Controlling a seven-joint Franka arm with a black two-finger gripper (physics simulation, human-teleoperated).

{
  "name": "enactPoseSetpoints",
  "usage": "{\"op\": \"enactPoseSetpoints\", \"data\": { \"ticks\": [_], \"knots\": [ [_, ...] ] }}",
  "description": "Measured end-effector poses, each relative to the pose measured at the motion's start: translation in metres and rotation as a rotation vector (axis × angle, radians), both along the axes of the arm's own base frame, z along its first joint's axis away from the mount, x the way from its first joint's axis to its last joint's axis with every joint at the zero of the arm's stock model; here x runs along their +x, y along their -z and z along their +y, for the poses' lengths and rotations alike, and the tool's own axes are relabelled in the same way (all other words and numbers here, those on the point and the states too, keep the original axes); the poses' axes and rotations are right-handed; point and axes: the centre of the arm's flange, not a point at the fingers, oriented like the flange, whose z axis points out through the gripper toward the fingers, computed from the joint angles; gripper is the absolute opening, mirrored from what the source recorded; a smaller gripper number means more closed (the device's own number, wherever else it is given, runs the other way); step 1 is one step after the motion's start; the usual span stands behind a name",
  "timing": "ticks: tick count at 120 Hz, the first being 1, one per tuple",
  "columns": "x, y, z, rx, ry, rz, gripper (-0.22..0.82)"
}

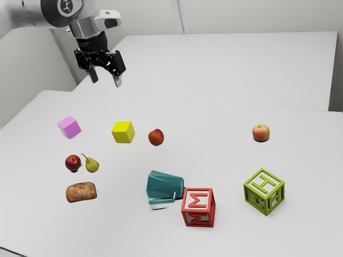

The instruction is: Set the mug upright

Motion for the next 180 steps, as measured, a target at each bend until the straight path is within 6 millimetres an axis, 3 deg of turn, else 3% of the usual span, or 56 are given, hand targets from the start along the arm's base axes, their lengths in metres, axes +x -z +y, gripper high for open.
{"op": "enactPoseSetpoints", "data": {
  "ticks": [24,48,81,129,180],
  "knots": [
    [-0.005,0.0,0.001,0.0,-0.001,0.003,0.58],
    [-0.022,0.006,0.001,-0.012,-0.004,0.018,0.58],
    [-0.04,0.049,-0.018,-0.087,0.008,0.058,0.58],
    [-0.069,0.12,-0.03,-0.221,-0.036,0.052,0.58],
    [-0.094,0.193,-0.031,-0.329,-0.108,0.061,0.57]
  ]
}}
